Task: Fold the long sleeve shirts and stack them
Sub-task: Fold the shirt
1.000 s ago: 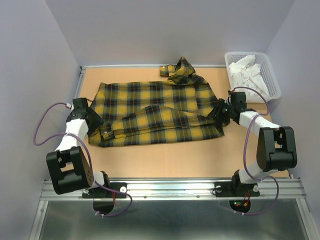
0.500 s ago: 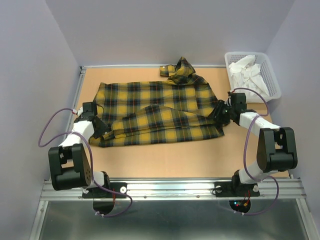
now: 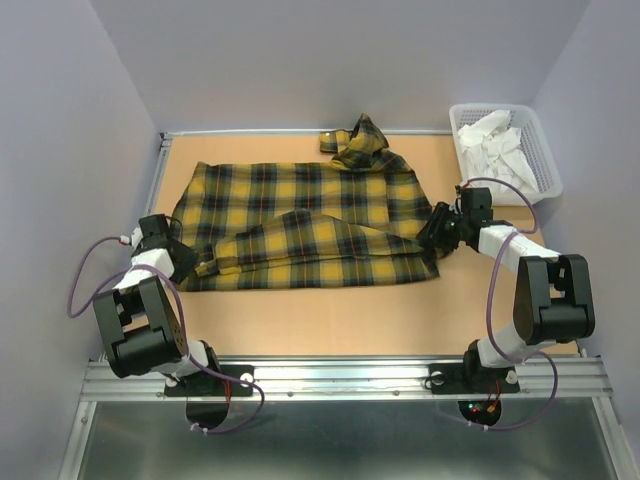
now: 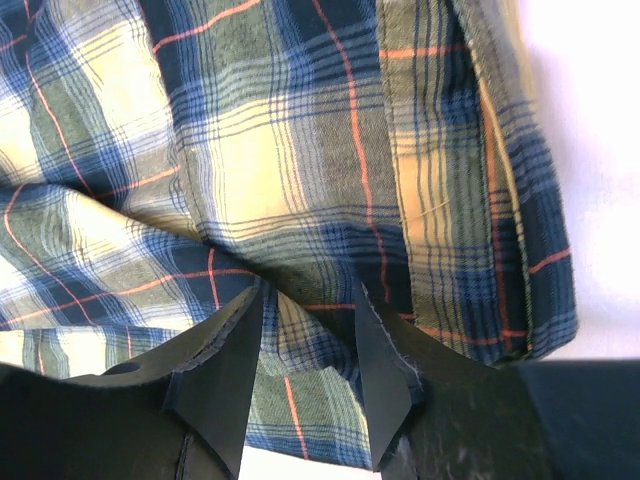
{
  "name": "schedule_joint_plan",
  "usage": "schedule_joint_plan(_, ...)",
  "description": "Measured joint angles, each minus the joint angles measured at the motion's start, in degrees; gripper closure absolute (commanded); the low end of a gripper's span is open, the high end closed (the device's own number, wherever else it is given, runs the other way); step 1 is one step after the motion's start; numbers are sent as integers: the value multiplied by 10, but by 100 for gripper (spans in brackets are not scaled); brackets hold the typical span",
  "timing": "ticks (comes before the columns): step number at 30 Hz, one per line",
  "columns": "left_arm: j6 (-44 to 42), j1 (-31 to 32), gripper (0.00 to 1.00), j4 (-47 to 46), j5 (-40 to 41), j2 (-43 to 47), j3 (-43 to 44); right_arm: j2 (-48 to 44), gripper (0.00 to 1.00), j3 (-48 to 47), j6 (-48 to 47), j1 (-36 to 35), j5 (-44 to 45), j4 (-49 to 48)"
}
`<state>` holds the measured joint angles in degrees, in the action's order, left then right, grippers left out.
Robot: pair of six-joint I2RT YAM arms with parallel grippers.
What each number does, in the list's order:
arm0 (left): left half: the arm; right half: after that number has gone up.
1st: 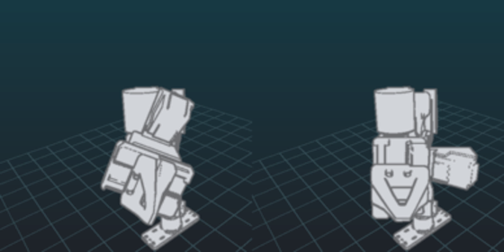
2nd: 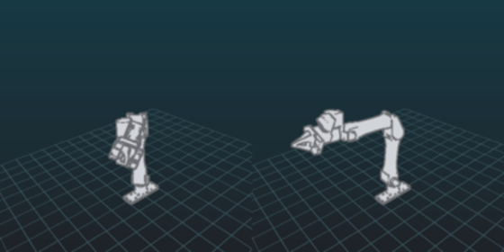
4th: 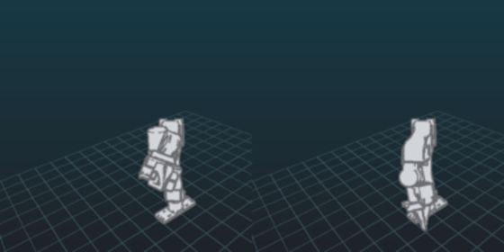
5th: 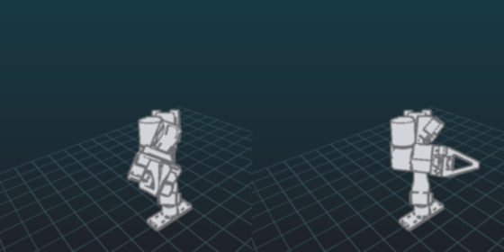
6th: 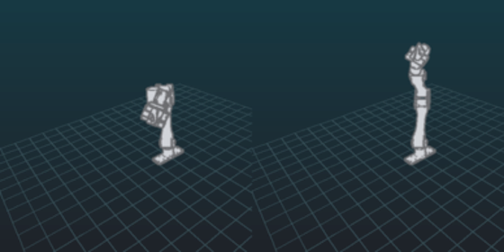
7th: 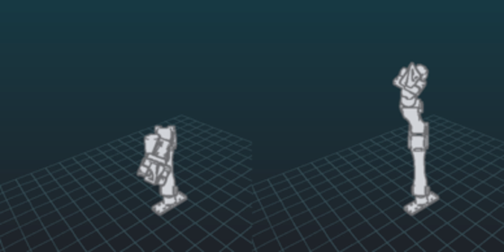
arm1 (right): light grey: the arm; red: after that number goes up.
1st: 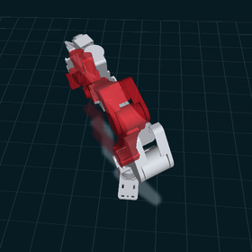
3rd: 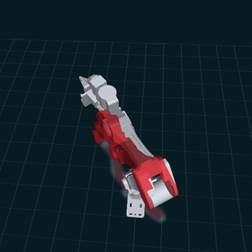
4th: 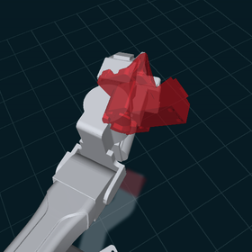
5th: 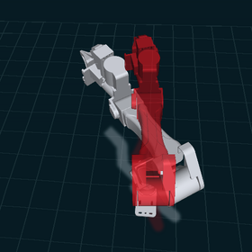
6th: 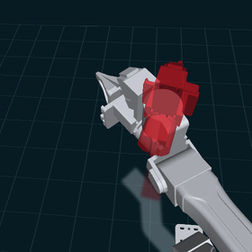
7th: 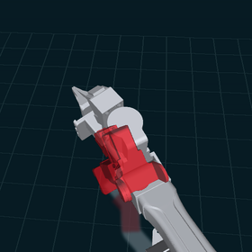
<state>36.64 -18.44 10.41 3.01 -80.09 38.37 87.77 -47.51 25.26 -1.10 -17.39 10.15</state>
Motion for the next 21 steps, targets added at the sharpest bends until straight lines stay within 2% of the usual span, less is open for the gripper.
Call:
schedule_joint_plan(2, -3, -5, 39, -8, -11, 0, -1, 0, 52, 0, 0, 0, 1, 0)
schedule_joint_plan(8, -20, -8, 35, -12, -60, 11, -2, 11, 52, 0, 0, 0, 3, 0)
schedule_joint_plan(14, -35, -8, 35, 1, -77, 40, 4, 19, 52, 0, -1, 0, 3, -1)
schedule_joint_plan(21, -60, -8, 37, 3, -82, 19, 30, 19, 53, 0, -1, 0, 3, -1)
